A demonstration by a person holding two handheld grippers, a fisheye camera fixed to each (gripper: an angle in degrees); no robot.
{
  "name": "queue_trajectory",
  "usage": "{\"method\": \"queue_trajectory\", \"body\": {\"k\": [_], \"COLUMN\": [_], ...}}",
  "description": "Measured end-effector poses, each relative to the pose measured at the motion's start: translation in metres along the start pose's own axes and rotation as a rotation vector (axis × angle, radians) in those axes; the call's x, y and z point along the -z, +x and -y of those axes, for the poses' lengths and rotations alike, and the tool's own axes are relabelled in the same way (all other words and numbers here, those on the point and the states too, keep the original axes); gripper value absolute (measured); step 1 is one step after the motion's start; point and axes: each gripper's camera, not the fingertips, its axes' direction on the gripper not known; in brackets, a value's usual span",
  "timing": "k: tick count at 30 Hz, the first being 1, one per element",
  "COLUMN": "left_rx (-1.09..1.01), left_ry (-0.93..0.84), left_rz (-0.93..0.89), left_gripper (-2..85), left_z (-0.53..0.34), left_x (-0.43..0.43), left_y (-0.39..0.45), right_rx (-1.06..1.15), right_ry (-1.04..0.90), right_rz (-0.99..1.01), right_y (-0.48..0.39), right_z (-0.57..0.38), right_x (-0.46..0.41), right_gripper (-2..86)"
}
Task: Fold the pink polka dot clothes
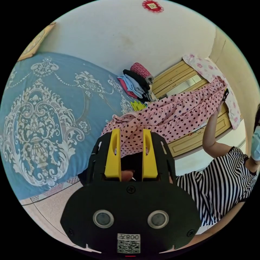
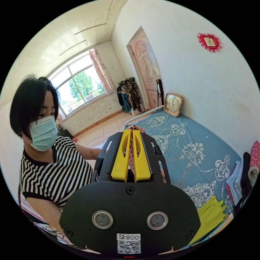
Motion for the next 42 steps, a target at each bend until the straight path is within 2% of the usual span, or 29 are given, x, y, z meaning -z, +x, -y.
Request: {"method": "queue_trajectory", "body": {"k": [7,15,21,24,27,32,37,42], "left_rx": [-0.016,-0.02,-0.002,-0.013,-0.084,-0.363,-0.547,-0.574], "left_ry": [-0.024,0.023,0.139,0.175,0.292,0.518,0.582,0.531], "left_rz": [-0.129,-0.144,-0.102,-0.033,0.013,0.158,0.293,0.314], "left_gripper": [5.1,0.5,0.2,0.1,0.1,0.1,0.1,0.1], "left_z": [0.03,0.05,0.087,0.136,0.196,0.264,0.245,0.177], "left_x": [-0.007,0.026,0.075,0.103,0.15,0.255,0.309,0.319], "left_y": [0.001,0.015,0.019,0.025,0.055,0.173,0.257,0.274], "right_rx": [-0.045,-0.102,-0.259,-0.375,-0.423,-0.313,-0.254,-0.305], "right_ry": [0.013,0.056,0.099,0.104,0.216,0.395,0.489,0.465], "right_rz": [0.005,-0.017,-0.081,-0.117,-0.088,-0.155,-0.136,-0.048], "right_y": [0.001,0.018,0.083,0.136,0.17,0.166,0.159,0.166], "right_z": [0.023,0.047,0.061,0.081,0.112,0.176,0.185,0.141], "right_x": [0.021,0.067,0.11,0.133,0.173,0.256,0.304,0.315], "right_gripper": [0.8,0.9,0.9,0.8,0.8,0.9,0.9,0.9]}}
